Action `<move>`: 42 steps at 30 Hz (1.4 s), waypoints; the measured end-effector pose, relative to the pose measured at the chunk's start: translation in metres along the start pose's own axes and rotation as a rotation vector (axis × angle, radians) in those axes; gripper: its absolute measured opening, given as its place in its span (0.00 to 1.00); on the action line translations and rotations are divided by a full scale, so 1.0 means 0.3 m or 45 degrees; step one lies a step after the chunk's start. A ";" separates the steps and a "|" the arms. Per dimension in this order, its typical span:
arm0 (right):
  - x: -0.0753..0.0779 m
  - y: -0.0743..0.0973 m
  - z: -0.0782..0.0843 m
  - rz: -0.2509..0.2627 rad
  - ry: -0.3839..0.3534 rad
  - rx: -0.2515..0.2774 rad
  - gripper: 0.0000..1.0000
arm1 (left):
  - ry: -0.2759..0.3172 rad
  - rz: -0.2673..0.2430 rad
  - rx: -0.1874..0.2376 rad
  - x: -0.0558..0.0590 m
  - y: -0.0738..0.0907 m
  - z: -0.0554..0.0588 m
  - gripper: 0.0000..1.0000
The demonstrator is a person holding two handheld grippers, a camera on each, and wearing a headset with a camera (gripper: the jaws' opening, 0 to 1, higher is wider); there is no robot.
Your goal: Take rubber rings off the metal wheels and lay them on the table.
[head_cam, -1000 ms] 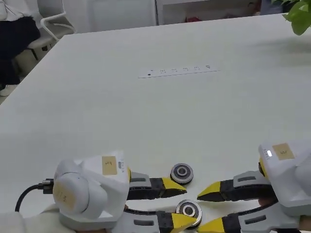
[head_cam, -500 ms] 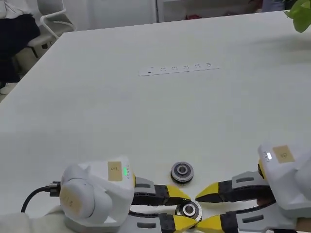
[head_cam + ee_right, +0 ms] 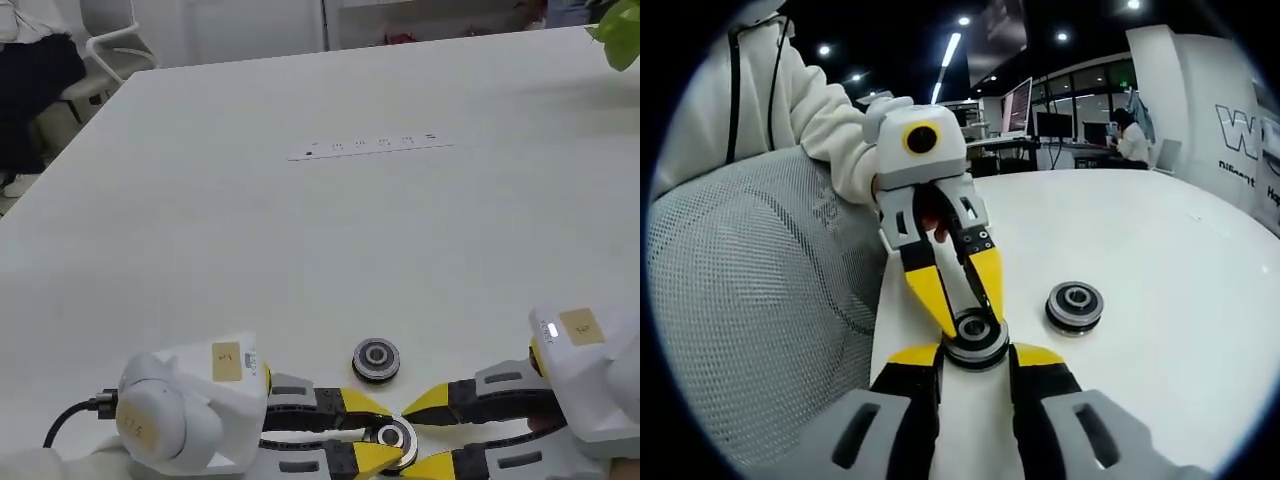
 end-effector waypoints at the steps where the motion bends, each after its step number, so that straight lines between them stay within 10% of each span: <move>1: -0.001 0.000 0.001 -0.002 -0.001 -0.003 0.23 | -0.001 0.001 0.000 -0.001 0.001 0.001 0.15; 42: 0.006 0.008 0.017 0.086 0.036 -0.152 0.02 | -0.011 -0.012 0.002 -0.007 0.005 0.007 0.15</move>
Point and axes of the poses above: the centre of the closed fingertips' face, and the gripper's own axes: y roughly backward along the fingers, x roughly to its right, z roughly out of its underside, the point moved 5 cm from there along y, roughly backward along the fingers, and after that the axes turned 12 degrees about -x, right-handed, at the moved point
